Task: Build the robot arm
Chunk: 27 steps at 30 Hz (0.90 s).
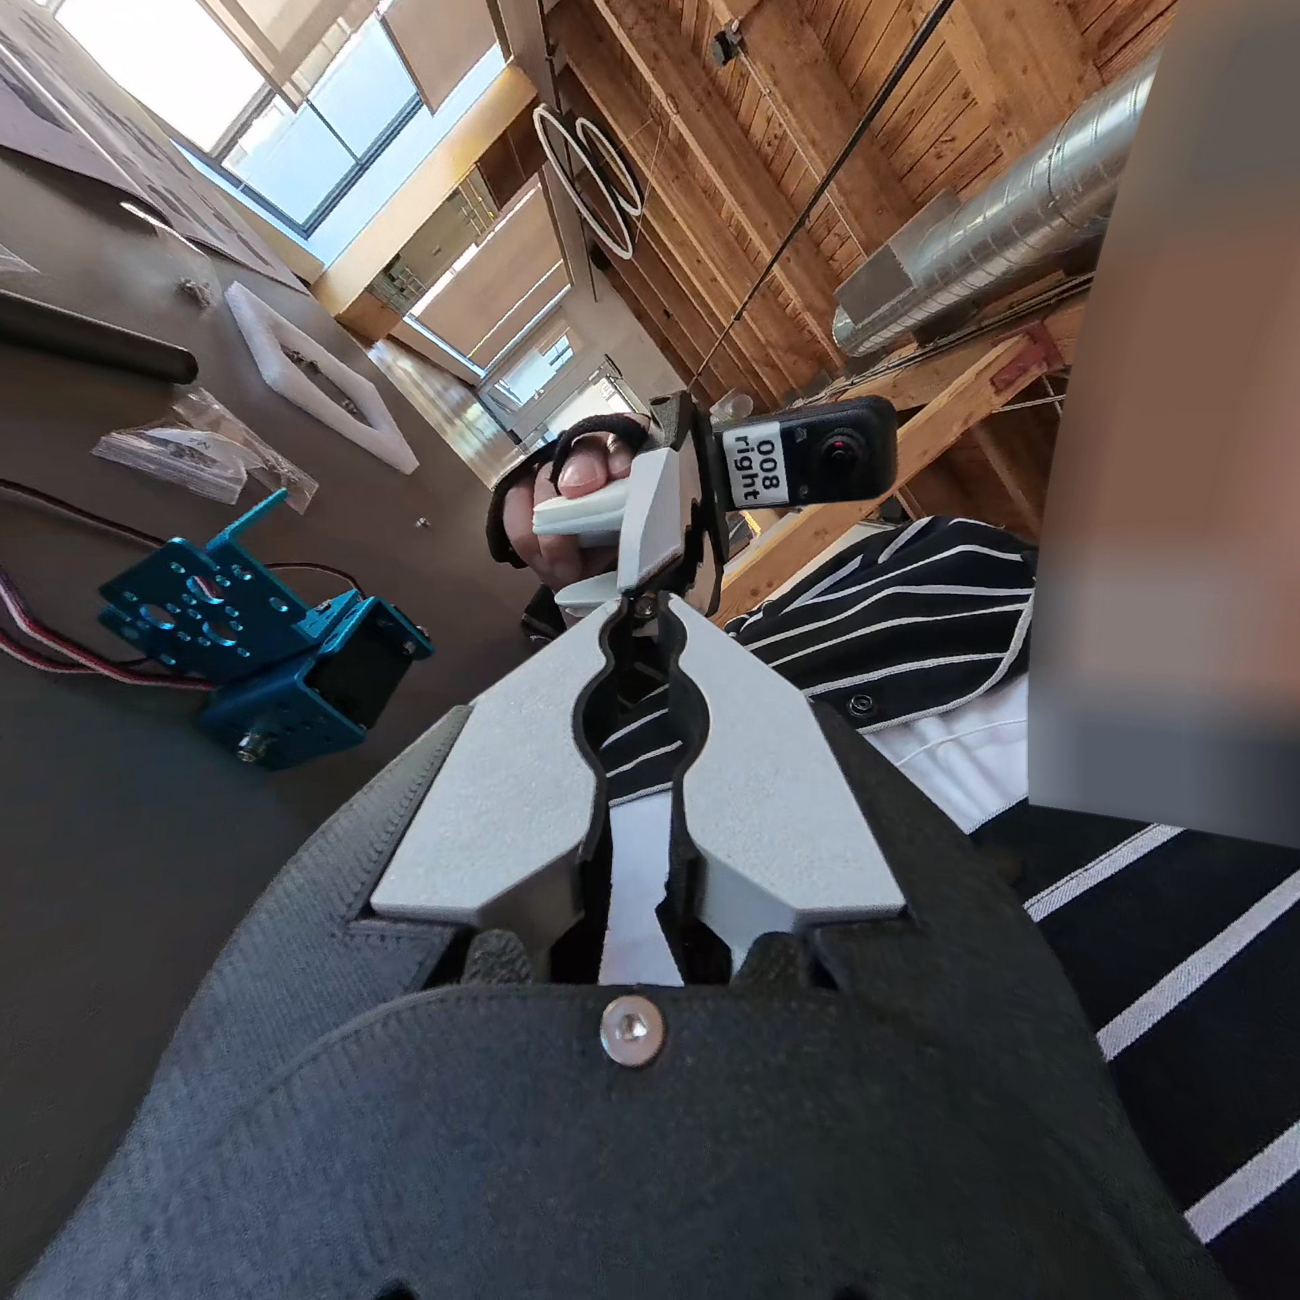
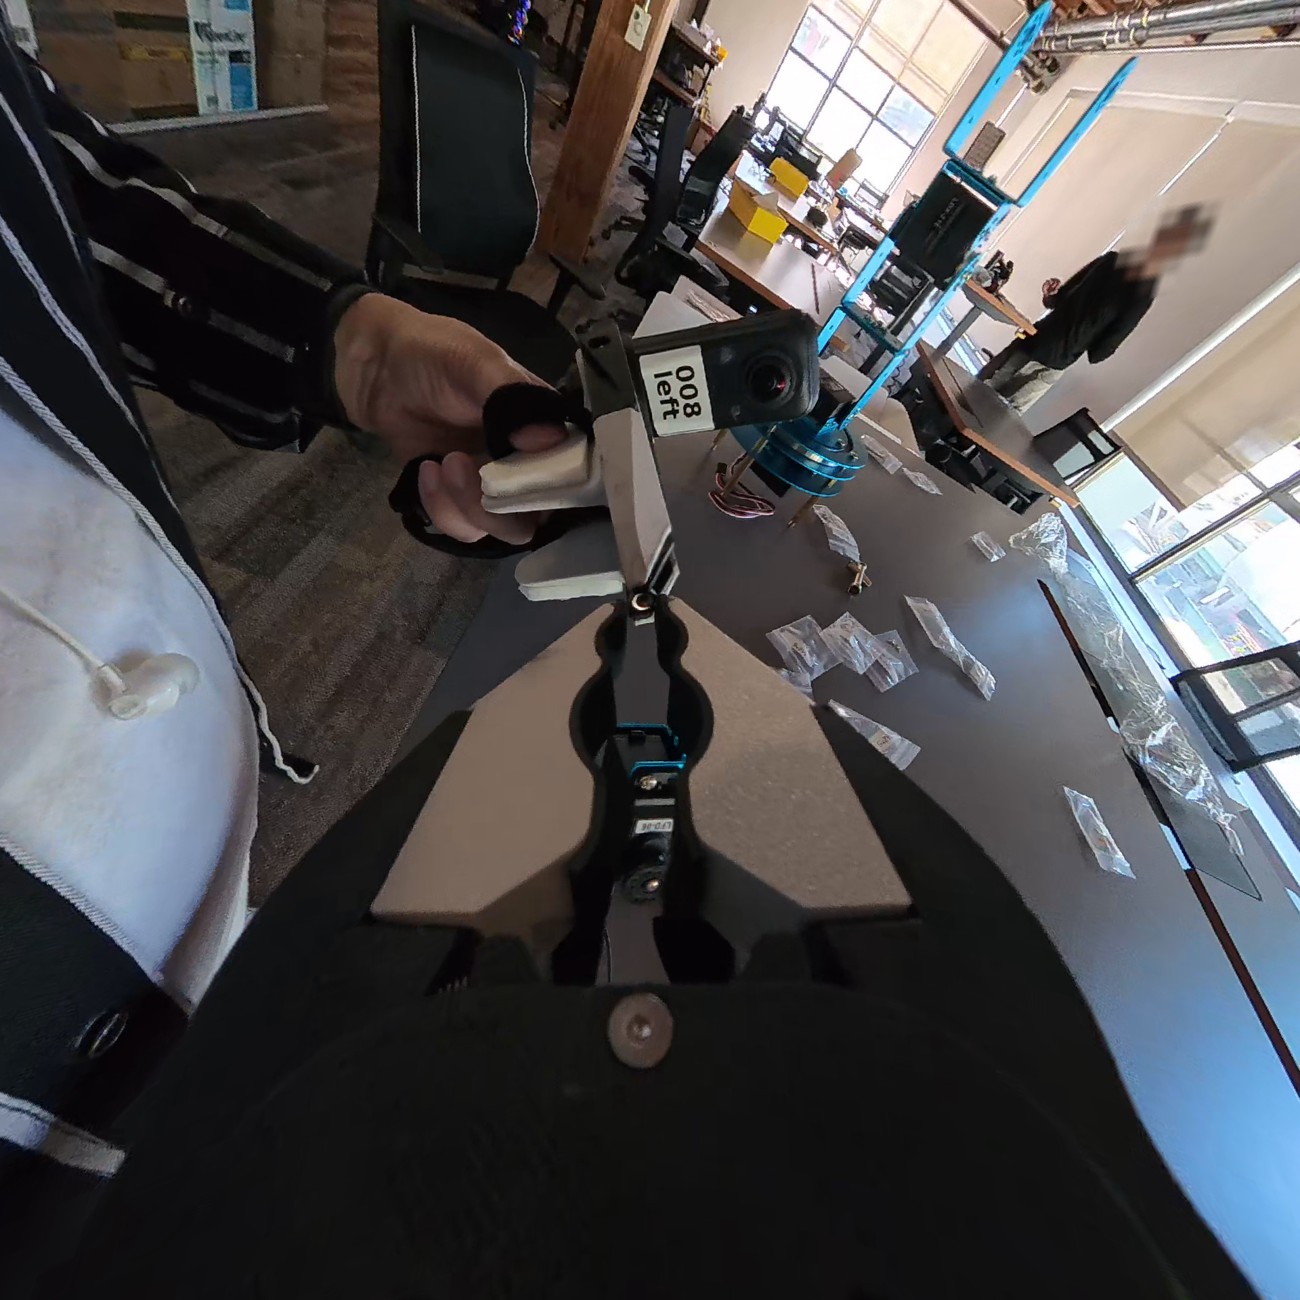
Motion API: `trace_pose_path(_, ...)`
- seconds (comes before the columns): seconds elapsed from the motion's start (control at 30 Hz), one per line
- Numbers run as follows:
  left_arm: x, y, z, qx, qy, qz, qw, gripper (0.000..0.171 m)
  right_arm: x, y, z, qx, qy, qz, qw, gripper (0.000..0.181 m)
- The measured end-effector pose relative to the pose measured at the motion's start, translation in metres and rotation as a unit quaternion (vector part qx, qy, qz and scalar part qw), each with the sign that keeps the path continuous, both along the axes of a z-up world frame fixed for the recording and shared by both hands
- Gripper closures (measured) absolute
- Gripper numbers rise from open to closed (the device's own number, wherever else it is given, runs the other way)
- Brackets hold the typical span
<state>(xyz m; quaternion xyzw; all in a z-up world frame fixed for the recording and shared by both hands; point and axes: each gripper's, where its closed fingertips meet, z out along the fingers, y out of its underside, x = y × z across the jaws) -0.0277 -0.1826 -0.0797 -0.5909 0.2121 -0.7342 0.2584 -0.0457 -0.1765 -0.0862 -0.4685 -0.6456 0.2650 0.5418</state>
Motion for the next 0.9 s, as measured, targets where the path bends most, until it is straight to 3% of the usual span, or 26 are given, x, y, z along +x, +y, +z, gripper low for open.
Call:
trace_pose_path(0.23,0.005,0.006,-0.003,0.021,0.021,0.02,0.999,0.167,0.004,0.005,-0.003,-0.01,-0.006,-0.01,1.0,0.176)
trace_pose_path(0.4,0.006,0.012,-0.006,0.023,0.035,0.033,0.999,0.157,0.006,0.015,-0.009,-0.016,-0.015,-0.036,0.999,0.176)
trace_pose_path(0.63,0.007,0.019,-0.015,0.015,0.053,0.043,0.998,0.167,0.006,0.02,-0.014,-0.017,-0.015,-0.049,0.999,0.176)
trace_pose_path(0.9,0.004,0.012,-0.001,0.015,0.009,0.018,1.0,0.167,0.006,0.013,-0.001,-0.037,0.034,-0.023,0.998,0.176)
